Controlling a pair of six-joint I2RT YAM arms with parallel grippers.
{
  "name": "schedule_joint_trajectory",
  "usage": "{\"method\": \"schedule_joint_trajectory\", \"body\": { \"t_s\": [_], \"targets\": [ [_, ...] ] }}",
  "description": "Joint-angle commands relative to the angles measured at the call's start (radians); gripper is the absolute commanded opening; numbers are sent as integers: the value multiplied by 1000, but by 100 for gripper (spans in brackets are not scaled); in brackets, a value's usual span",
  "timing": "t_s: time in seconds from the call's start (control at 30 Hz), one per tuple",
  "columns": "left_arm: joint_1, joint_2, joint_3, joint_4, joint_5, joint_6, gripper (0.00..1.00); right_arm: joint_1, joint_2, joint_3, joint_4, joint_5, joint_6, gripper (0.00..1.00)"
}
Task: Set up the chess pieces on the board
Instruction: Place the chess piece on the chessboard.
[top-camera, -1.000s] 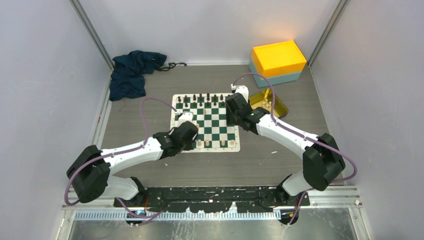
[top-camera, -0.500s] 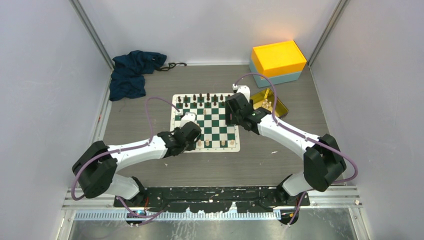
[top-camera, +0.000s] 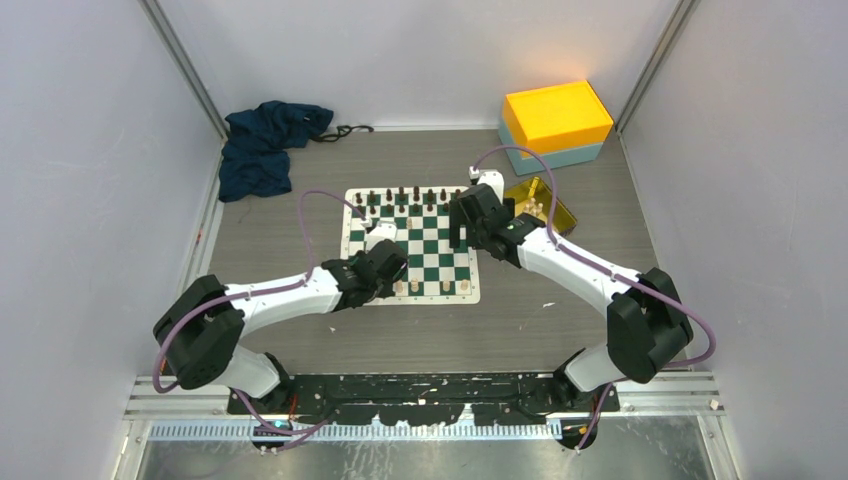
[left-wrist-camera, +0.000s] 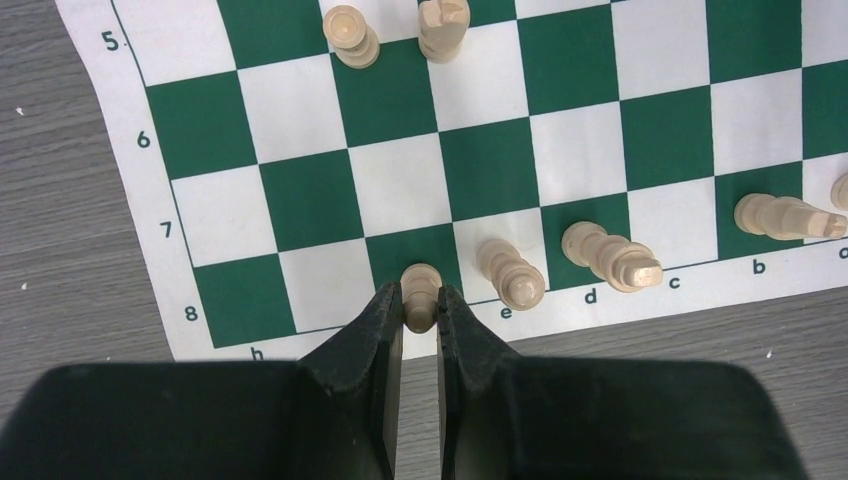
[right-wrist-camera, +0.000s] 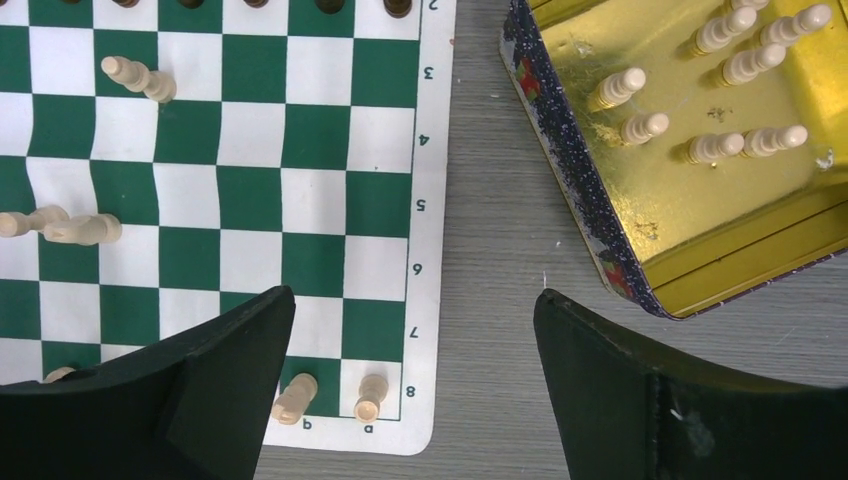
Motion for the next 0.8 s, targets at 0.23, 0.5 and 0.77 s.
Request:
{"method": "schedule_joint_trajectory", "body": {
  "t_s": [0.23, 0.5, 0.77],
  "targets": [
    [-6, 8, 33, 47, -42, 0, 0, -13, -51, -10, 52, -9, -15, 100],
    [-6, 24, 23, 49, -42, -10, 0, -15, -51, -12, 54, -13, -13, 100],
    [-6, 30, 22, 47, -47, -20, 23, -16, -49, -17, 57, -17, -11, 100]
  ]
}}
